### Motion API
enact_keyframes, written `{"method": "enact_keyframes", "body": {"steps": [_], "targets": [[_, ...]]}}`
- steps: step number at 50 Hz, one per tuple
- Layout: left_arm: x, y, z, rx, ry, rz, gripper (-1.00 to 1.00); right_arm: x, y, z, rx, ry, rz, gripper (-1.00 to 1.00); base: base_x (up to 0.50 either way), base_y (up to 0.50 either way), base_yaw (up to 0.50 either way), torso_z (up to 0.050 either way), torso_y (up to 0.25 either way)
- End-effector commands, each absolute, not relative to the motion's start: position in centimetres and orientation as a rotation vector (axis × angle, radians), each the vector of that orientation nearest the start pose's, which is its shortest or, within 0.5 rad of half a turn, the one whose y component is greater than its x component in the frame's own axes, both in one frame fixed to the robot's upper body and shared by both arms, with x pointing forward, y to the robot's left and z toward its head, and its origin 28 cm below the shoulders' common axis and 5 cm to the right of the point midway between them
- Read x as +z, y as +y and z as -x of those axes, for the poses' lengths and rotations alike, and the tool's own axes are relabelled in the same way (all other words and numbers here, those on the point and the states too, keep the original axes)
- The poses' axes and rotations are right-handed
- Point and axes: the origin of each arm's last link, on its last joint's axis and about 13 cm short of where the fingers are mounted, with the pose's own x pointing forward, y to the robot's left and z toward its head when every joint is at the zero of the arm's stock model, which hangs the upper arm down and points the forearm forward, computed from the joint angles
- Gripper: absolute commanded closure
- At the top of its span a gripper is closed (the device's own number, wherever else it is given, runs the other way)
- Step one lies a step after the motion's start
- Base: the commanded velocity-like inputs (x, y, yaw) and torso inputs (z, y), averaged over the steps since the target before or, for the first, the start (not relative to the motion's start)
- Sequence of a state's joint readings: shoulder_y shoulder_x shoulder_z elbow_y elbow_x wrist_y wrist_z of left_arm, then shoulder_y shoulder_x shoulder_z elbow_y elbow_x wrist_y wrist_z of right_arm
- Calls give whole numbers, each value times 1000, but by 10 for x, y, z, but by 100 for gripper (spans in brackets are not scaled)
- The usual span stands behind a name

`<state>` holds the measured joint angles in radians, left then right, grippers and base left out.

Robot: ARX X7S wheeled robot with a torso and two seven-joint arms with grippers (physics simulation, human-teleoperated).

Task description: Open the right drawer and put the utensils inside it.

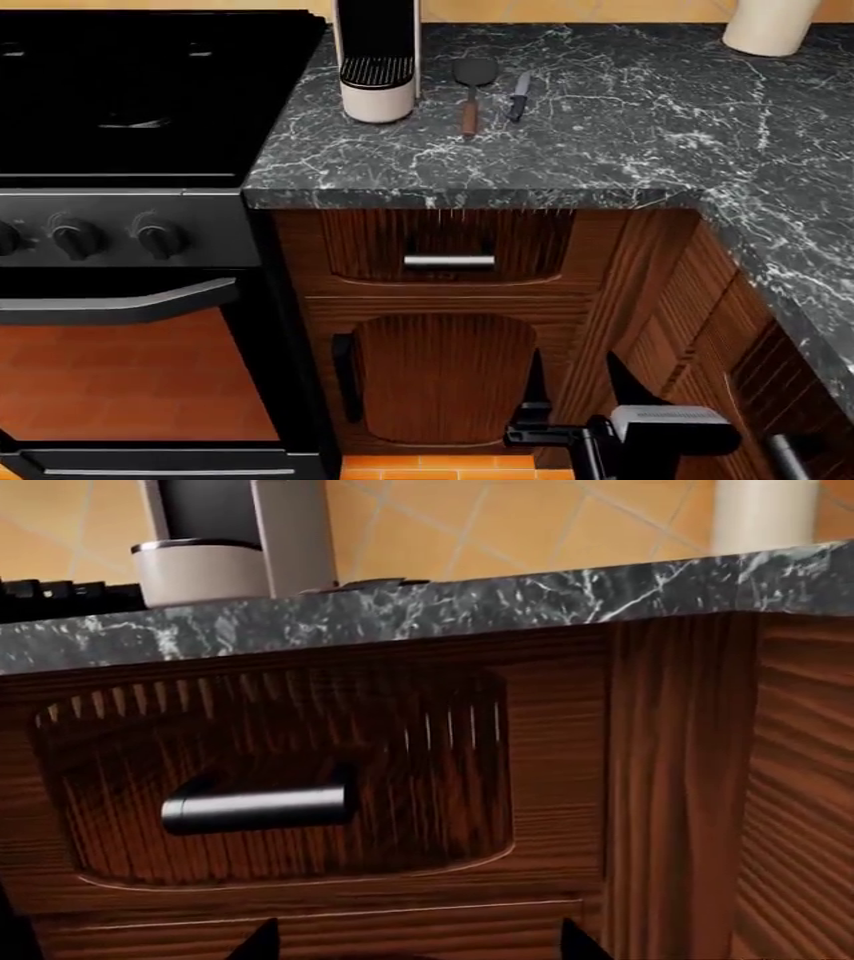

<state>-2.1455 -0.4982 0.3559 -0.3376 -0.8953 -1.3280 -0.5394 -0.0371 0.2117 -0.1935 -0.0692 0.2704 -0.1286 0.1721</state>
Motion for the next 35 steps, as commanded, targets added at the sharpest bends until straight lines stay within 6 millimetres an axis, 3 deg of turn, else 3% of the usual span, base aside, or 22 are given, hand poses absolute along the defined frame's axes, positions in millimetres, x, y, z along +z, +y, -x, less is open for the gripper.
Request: {"method": "enact_keyframes", "body": {"steps": [1, 2, 6, 13, 16, 20, 22, 23, 26, 35], "targets": [[534, 285, -232, 217, -338, -21, -100, 26, -105, -200, 17, -110, -97, -100, 0, 0, 0, 0, 0], [534, 285, -232, 216, -341, -20, -100, 29, -105, -195, 75, -163, -147, -100, 47, 0, 0, 0, 0], [534, 285, -232, 214, -339, -15, -100, 27, -106, -198, 21, -117, -105, -100, 500, 0, 0, 0, 0], [534, 285, -232, 214, -337, -18, -100, 32, -105, -198, 13, -127, -92, -100, 0, 0, 0, 0, 0], [535, 285, -232, 217, -341, -26, -100, 53, -111, -203, -7, -151, 127, -100, 0, 0, 0, 0, 0], [536, 285, -231, 213, -340, -25, -100, 84, -126, -250, -99, -116, 801, -100, 0, 0, 0, 0, 0], [535, 285, -234, 215, -334, -25, -100, 103, -131, -288, -64, -71, 991, -100, 0, 0, 0, 0, 0], [534, 285, -235, 214, -329, -28, -100, 109, -134, -312, -70, -49, 1026, -100, 0, 0, 0, 0, 0], [533, 285, -235, 213, -327, -43, -100, 116, -132, -344, -47, -39, 1041, -100, 0, 0, 0, 0, 0], [533, 286, -235, 208, -319, -42, -100, 115, -126, -352, -20, -40, 1054, -100, 0, 0, 0, 0, 0]]}}
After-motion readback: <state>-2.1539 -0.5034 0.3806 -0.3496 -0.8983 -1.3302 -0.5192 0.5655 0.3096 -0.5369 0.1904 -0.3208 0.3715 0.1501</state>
